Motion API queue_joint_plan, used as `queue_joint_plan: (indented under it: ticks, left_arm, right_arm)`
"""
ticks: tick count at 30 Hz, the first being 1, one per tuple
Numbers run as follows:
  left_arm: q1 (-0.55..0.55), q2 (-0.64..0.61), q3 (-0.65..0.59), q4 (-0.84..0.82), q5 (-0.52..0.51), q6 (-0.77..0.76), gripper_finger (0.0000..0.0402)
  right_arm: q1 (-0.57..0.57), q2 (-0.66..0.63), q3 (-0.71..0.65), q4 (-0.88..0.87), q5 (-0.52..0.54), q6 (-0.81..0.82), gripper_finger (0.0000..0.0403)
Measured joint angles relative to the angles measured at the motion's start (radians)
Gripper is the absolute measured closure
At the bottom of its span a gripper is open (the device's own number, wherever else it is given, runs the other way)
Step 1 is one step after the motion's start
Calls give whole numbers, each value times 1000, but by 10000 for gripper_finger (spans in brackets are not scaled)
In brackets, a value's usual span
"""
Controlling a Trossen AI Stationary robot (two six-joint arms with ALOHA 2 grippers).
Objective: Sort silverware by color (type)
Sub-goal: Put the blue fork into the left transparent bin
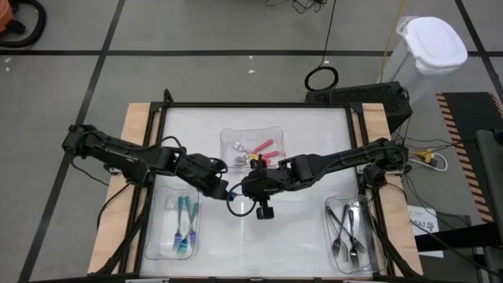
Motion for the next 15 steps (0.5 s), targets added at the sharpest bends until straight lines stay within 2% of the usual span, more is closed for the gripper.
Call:
queue_joint_plan:
  ticks: [2, 4, 15]
  left_arm:
    - [4, 0, 0, 12, -2, 7, 377]
    - [8, 0, 0, 12, -8, 19, 392]
    - [6, -8, 0, 94, -27, 52, 398]
  right_arm:
    - [0, 0, 0, -2, 0, 0, 398]
    - [0, 0, 0, -5, 0, 0, 392]
    - [0, -9, 0, -11, 48, 19, 317]
